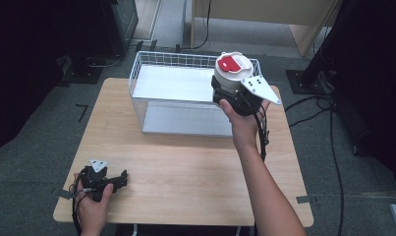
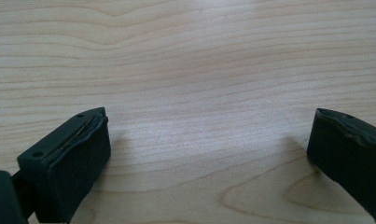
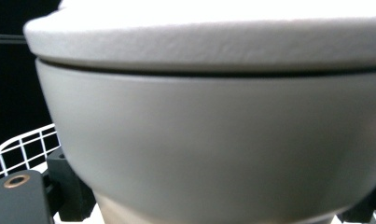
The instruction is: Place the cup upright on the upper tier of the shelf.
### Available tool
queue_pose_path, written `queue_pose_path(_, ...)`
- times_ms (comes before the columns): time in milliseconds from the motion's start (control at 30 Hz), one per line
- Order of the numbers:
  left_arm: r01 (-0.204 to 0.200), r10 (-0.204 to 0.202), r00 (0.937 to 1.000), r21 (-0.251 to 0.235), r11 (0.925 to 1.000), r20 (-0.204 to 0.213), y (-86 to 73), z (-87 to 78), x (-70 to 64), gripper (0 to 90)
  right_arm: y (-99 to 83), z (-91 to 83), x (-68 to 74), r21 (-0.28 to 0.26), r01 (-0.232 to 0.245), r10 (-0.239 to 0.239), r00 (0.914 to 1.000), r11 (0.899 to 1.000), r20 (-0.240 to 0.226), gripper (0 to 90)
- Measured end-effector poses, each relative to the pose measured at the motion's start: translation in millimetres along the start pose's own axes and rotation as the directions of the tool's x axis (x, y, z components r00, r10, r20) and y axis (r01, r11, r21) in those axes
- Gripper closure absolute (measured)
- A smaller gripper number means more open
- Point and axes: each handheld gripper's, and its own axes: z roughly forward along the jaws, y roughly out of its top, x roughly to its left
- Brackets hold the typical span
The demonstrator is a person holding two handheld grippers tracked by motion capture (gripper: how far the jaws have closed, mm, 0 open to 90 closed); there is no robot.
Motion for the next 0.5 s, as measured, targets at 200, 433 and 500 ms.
queue_pose_path(200,0.0,0.0,1.0,0.001,1.0,0.0,0.0,-0.1,0.0,0.0,1.2,18.2,-3.7,0.024,-0.039,0.039,0.9992,0.999,0.005,10.0)
queue_pose_path(433,0.0,0.0,1.0,0.001,1.0,0.0,0.0,-0.1,0.0,0.0,-2.4,37.8,-8.9,0.051,-0.031,0.03,0.9991,0.998,0.029,10.0)
queue_pose_path(500,0.0,0.0,1.0,0.001,1.0,0.0,0.0,-0.1,0.0,0.0,-2.8,39.4,-9.8,0.053,-0.031,0.029,0.9991,0.998,0.03,10.0)
